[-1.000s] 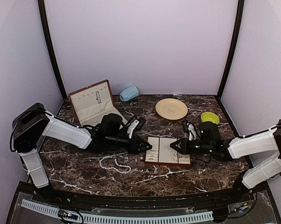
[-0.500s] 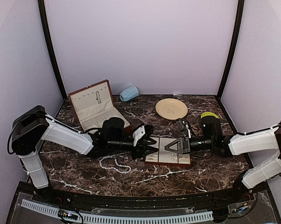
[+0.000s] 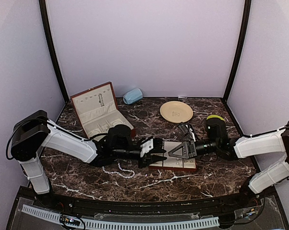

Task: Organize the mixed jewelry
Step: Pass from the right arm to the left

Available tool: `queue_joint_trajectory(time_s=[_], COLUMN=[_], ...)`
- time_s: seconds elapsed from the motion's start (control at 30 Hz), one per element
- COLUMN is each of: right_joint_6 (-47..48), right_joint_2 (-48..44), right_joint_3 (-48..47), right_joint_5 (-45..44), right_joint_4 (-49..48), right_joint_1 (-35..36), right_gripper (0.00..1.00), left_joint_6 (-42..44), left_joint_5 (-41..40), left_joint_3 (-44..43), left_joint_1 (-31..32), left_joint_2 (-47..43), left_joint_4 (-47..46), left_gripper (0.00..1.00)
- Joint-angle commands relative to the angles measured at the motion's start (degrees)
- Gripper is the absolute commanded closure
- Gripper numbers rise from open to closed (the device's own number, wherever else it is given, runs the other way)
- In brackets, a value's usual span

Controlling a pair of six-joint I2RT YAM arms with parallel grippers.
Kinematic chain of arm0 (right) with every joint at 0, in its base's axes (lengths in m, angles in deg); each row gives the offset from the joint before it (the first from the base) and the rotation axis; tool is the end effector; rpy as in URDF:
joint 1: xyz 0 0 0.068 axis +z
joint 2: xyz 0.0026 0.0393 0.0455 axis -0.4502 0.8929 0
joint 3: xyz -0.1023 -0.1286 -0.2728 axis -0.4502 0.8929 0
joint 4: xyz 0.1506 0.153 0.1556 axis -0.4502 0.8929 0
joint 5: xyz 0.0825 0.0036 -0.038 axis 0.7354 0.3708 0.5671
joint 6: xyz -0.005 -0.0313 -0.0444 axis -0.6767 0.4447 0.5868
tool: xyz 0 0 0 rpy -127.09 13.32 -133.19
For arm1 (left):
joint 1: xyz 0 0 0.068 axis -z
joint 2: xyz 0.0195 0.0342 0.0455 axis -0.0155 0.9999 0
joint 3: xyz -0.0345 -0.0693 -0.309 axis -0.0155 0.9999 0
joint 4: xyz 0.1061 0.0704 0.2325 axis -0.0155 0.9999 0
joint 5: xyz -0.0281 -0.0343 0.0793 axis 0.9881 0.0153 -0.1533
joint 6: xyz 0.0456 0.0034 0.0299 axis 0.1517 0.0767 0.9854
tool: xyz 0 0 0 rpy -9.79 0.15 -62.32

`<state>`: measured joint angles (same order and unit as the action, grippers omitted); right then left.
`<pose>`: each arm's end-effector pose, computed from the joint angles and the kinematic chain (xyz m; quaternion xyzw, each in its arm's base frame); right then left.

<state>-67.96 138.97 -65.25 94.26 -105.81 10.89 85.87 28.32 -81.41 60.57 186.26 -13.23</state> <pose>0.1805 0.1745 0.2269 -0.2150 0.7629 0.5861 0.1680 0.1850 -0.3459 0.2341 0.5938 0.4797 -0.3520 0.5416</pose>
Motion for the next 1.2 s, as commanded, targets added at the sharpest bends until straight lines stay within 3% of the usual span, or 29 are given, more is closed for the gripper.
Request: queue_joint_trajectory(time_s=[0.0, 0.5, 0.7, 0.9, 1.17], right_joint_6=[-0.62, -1.07, -1.31, -1.55, -1.79], right_joint_2=[0.76, 0.98, 0.35, 0.27, 0.14], right_joint_3=[-1.72, -1.3, -1.18, -0.97, -0.99], right_joint_5=[1.44, 2.03, 2.16, 2.33, 3.13], right_joint_4=[-0.99, -1.44, -1.32, -1.39, -1.11], right_joint_1=[-0.27, -0.3, -0.3, -0.3, -0.3], right_gripper=[0.87, 0.87, 0.87, 0.87, 0.87], left_joint_6=[1.9, 2.93, 3.79, 3.54, 4.45], left_joint_5=[-0.49, -1.51, -2.38, -3.3, -3.26], left_joint_3=[-1.16, -3.21, -1.6, -1.54, -2.58], left_joint_1=[0.45, 1.93, 1.93, 1.93, 1.93], left_joint_2=[-2.08, -0.45, -1.01, -0.63, 0.42], left_joint_4=[0.16, 2.08, 1.84, 1.55, 2.81], left_gripper=[0.72, 0.78, 0.65, 0.61, 0.72])
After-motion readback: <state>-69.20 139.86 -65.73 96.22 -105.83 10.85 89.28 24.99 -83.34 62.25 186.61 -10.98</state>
